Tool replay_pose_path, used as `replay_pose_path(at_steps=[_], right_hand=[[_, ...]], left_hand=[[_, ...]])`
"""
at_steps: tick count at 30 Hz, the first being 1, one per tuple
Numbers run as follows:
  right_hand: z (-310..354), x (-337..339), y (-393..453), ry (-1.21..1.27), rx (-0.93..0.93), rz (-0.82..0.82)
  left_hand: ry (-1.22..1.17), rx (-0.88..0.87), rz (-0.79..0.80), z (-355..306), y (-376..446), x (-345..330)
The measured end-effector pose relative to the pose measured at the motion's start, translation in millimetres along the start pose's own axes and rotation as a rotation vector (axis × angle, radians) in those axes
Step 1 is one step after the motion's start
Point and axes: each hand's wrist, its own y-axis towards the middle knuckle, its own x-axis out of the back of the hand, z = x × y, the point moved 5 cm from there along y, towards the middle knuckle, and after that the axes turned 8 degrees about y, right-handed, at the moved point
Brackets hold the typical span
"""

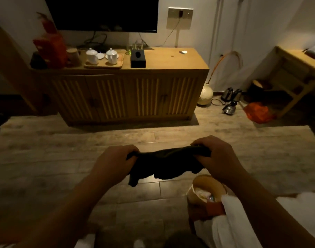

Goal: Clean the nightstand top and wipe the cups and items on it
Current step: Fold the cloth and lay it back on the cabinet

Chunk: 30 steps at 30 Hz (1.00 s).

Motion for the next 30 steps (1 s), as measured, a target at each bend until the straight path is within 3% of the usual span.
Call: replay_pose_path(at_steps=[8,15,22,25,27,30], right_hand=[[-60.9,6.7,168.6,-0.039,0.007,-0.048],[-141.3,10.7,350.5,0.201,-0.086,-0.147],[-176.4,25.7,518.1,0.204,-0.098,-0.077],[-190.8,20.5,584.7,0.196,-0.101,-0.043],[-203.7,13.6,631.3,0.192,-0.125,-0.040],[-223.1,6.1,698.5,0.193,-0.158,-0.083]], left_hand=[[-0.061,-0.021,0.038,29.0,192.0,8.1],[0.003,0.004,0.070,29.1,373.1,10.2],[-0.022,0.030,0.157,48.7,521.8,26.8],[0.027,-0.017,0.099,61.4,589.6,29.6],[-0.015,-0.049,0.093,70.8,638.5,32.7],[-0.242,-0.111,0.210,77.2,704.7,41.1]])
